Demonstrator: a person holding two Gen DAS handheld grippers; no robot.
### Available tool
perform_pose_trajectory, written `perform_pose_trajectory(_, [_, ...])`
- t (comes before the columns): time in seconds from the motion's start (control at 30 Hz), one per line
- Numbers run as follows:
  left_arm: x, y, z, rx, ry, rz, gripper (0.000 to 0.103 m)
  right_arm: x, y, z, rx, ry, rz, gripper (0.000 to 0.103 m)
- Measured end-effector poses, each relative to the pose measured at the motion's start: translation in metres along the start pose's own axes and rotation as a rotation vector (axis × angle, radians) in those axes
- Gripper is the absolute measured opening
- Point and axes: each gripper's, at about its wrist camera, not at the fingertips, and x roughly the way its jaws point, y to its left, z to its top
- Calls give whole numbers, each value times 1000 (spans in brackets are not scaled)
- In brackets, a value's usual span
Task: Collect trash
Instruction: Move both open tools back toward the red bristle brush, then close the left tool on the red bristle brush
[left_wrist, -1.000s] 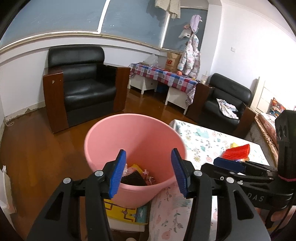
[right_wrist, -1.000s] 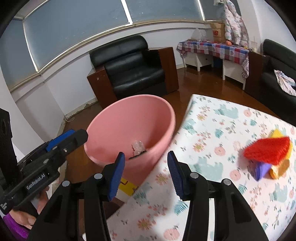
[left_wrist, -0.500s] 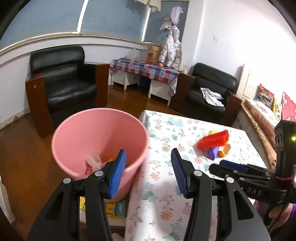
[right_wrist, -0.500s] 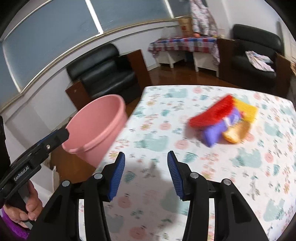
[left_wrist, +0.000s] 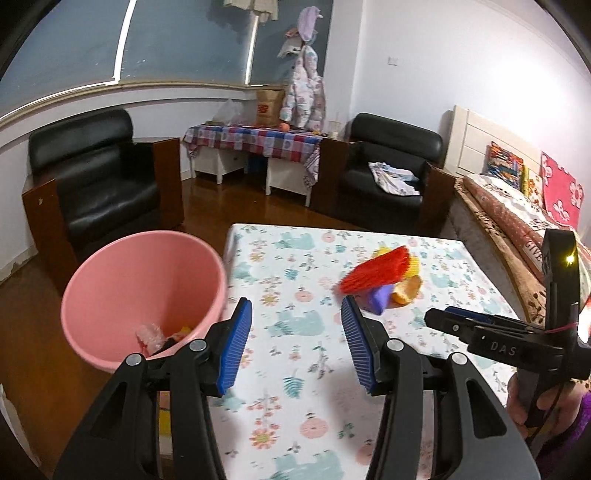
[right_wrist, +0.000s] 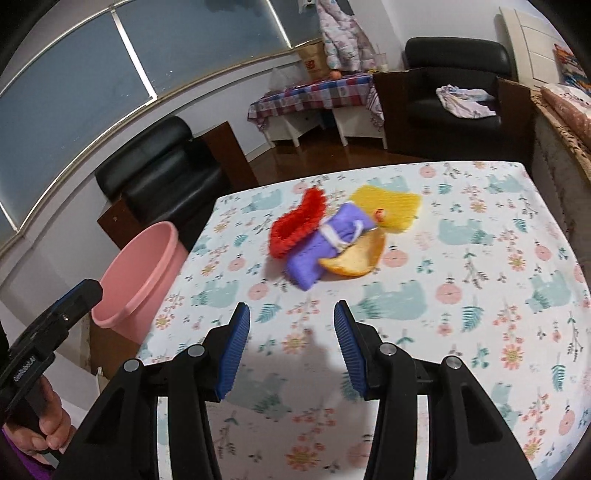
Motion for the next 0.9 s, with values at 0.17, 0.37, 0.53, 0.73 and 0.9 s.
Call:
perform_pose_trajectory(0.17, [8, -23, 6, 49, 5, -28, 51, -4, -12, -1, 15, -8, -7, 47])
perform_pose_trajectory(0.37, [25, -59, 16, 131, 3, -62, 51, -8, -25, -5, 49, -19, -5, 47])
perform_pose_trajectory(0.53, [48, -83, 26, 159, 12, -86, 51, -11, -37, -7, 87, -26, 5, 47])
perform_pose_trajectory(0.73, [79, -105, 29, 183, 37, -69, 49, -12, -41, -11, 91, -35, 19, 47])
perform_pose_trajectory(0.9, [106, -113, 28, 193, 74, -47, 42, -19, -44, -7, 94, -64, 14, 47])
